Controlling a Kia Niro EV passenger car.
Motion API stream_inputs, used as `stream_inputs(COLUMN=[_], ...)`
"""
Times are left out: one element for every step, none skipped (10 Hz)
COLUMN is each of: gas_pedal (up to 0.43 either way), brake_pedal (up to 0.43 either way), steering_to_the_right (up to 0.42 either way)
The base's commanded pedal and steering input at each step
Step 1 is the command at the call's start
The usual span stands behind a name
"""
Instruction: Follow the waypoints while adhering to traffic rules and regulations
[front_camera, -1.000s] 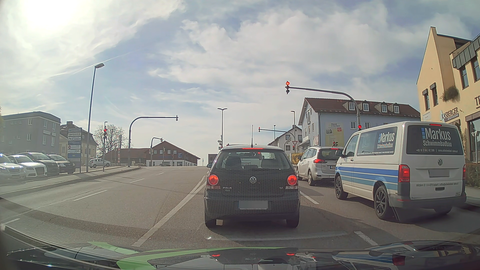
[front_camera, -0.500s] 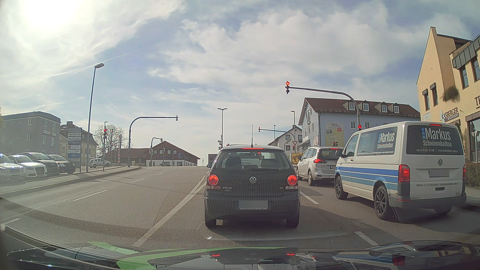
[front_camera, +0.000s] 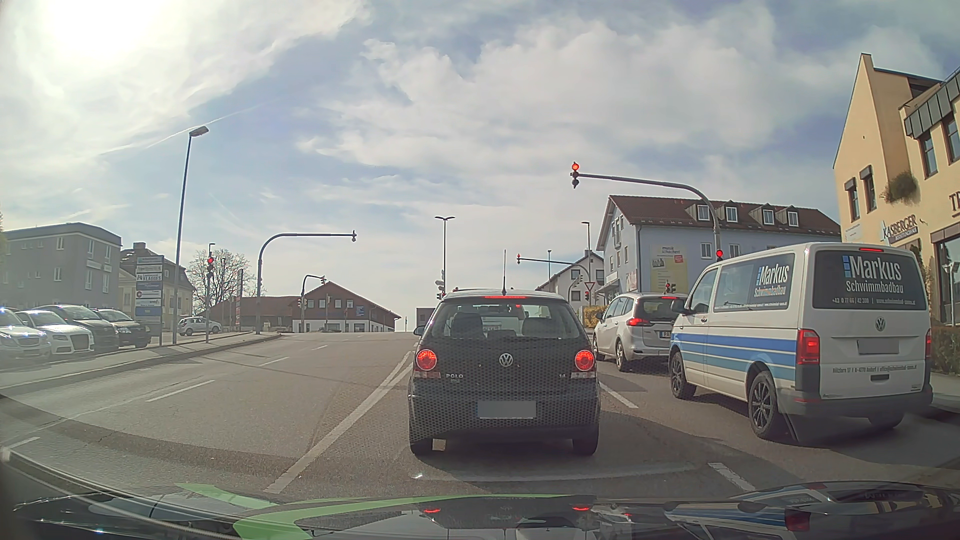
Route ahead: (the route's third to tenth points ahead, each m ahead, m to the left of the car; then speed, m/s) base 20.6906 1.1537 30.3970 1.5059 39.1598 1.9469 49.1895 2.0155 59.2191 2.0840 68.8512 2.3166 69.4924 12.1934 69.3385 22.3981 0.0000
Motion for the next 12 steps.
stream_inputs(gas_pedal=[0.0,0.0,0.0,0.0,0.0,0.0,0.0,0.0,0.0,0.0,0.0,0.0], brake_pedal=[0.354,0.354,0.354,0.354,0.354,0.354,0.354,0.354,0.354,0.354,0.354,0.354], steering_to_the_right=[-0.032,-0.032,-0.032,-0.032,-0.032,-0.032,-0.032,-0.032,-0.032,-0.032,-0.032,-0.032])
